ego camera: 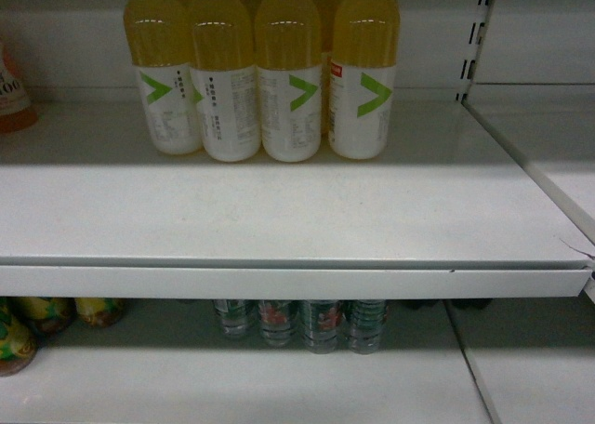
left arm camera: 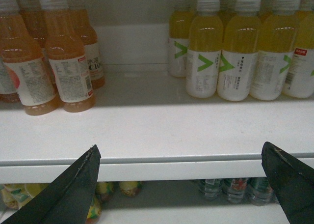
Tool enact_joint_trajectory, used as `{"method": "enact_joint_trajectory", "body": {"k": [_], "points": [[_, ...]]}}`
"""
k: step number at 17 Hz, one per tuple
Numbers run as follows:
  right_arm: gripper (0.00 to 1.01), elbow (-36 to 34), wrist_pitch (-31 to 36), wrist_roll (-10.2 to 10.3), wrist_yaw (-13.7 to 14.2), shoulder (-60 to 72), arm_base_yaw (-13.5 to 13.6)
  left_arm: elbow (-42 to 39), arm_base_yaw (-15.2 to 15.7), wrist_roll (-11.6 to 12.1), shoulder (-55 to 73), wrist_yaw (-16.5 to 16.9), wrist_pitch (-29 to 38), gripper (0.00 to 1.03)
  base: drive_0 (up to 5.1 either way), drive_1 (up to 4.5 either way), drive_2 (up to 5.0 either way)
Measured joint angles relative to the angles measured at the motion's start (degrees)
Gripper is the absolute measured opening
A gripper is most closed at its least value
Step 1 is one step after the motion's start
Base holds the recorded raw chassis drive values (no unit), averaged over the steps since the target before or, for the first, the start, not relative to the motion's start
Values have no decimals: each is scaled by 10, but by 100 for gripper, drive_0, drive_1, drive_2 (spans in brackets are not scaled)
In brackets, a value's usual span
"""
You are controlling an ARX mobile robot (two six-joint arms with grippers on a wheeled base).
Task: Move water from second to third shelf
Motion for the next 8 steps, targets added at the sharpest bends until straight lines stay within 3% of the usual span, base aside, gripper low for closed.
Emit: {"method": "enact_joint_trajectory", "body": {"k": [8], "points": [[41,0,0,0,2,0,-3,0,0,0,0,0,0,98,-491,254,254]]}}
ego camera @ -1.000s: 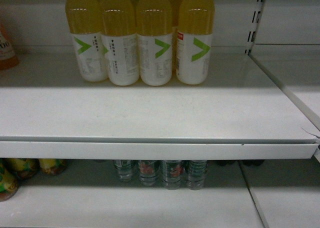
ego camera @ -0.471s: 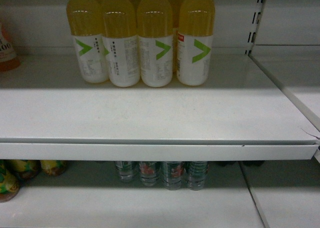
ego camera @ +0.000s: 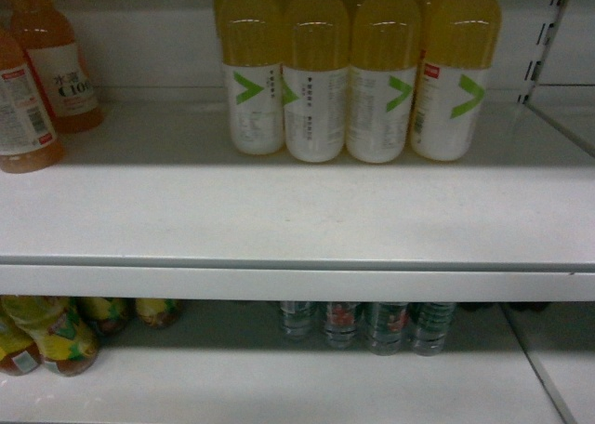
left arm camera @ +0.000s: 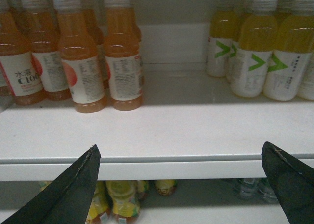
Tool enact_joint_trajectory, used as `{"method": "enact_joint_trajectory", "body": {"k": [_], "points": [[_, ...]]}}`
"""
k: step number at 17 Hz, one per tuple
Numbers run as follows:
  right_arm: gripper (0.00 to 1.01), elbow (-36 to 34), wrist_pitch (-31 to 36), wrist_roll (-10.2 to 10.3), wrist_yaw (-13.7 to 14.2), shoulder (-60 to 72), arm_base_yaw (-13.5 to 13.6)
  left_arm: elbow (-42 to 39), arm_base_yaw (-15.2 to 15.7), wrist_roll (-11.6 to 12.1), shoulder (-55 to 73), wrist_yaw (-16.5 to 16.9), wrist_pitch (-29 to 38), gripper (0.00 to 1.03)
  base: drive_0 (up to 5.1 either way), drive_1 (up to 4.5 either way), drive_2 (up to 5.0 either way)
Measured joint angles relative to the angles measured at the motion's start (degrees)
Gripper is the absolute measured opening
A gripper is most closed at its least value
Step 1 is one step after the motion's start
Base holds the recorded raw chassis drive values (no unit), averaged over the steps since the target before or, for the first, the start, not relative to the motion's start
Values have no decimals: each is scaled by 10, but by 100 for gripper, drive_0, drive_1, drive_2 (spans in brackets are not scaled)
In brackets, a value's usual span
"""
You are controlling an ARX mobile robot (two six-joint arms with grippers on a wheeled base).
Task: Move water from second to third shelf
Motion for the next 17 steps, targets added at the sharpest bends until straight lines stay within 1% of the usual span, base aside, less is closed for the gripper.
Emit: {"method": "enact_joint_trajectory", "body": {"k": [17], "points": [[41,0,0,0,-2,-2,0,0,0,0,0,0,-2,98,-497,248,248]]}}
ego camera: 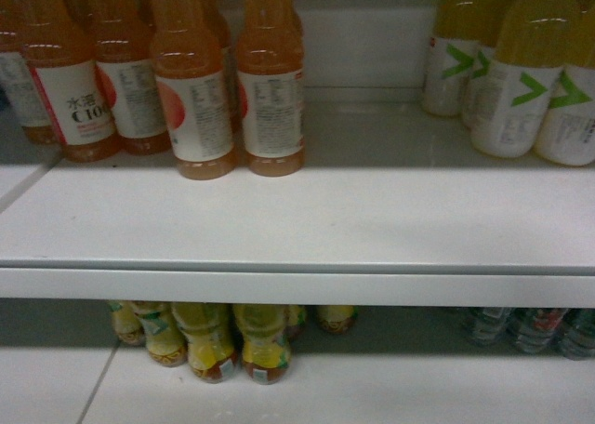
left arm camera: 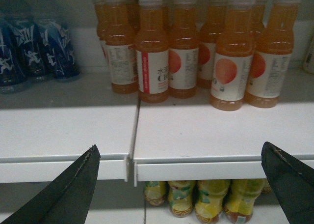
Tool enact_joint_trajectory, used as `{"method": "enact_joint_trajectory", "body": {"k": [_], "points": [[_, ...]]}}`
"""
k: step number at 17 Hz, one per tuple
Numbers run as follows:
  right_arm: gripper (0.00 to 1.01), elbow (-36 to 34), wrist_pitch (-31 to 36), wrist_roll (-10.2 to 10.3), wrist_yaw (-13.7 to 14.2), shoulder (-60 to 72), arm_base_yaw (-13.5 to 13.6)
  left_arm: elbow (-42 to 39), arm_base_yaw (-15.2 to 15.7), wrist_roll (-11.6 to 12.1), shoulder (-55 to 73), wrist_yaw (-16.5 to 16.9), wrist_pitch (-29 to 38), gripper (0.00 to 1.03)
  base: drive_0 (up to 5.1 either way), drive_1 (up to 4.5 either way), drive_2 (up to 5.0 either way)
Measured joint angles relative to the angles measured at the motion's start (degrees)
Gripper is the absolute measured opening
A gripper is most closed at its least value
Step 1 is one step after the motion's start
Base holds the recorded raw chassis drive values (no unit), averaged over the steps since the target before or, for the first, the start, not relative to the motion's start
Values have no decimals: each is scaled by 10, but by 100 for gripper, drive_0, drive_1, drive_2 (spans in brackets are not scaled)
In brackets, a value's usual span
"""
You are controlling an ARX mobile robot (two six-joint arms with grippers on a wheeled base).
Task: Move water from second to third shelf
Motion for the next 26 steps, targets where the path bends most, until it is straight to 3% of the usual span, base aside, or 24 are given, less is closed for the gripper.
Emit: {"method": "enact_joint_trajectory", "body": {"k": [26], "points": [[41,0,0,2,0,0,0,0,0,0,0,0,1,98,-502,243,243]]}}
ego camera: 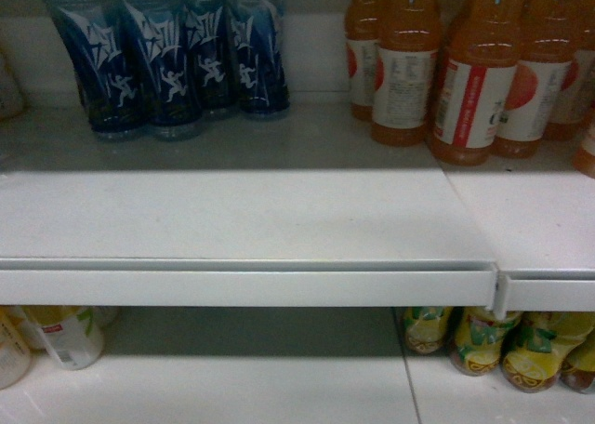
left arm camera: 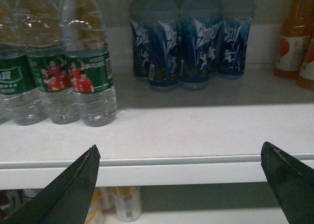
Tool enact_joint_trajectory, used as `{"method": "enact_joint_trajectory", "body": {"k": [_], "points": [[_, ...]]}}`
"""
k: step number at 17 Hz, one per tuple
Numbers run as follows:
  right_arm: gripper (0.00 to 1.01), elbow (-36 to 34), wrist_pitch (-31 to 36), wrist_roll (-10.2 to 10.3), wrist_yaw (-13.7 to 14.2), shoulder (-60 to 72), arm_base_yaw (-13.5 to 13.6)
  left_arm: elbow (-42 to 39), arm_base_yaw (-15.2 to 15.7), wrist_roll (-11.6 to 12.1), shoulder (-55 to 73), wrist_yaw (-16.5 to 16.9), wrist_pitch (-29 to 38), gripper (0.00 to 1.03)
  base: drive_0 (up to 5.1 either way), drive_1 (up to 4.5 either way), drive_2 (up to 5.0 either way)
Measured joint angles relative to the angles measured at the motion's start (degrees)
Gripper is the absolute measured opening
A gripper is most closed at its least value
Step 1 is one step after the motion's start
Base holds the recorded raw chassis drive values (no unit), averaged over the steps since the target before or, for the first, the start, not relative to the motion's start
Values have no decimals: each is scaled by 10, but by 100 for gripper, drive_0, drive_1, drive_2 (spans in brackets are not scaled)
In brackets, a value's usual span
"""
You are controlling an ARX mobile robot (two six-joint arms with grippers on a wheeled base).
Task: Move water from second to third shelf
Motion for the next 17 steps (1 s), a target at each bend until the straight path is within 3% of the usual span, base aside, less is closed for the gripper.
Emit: {"method": "enact_joint_trajectory", "body": {"k": [17], "points": [[41,0,0,0,0,0,0,0,0,0,0,1,-1,98,-503,242,242]]}}
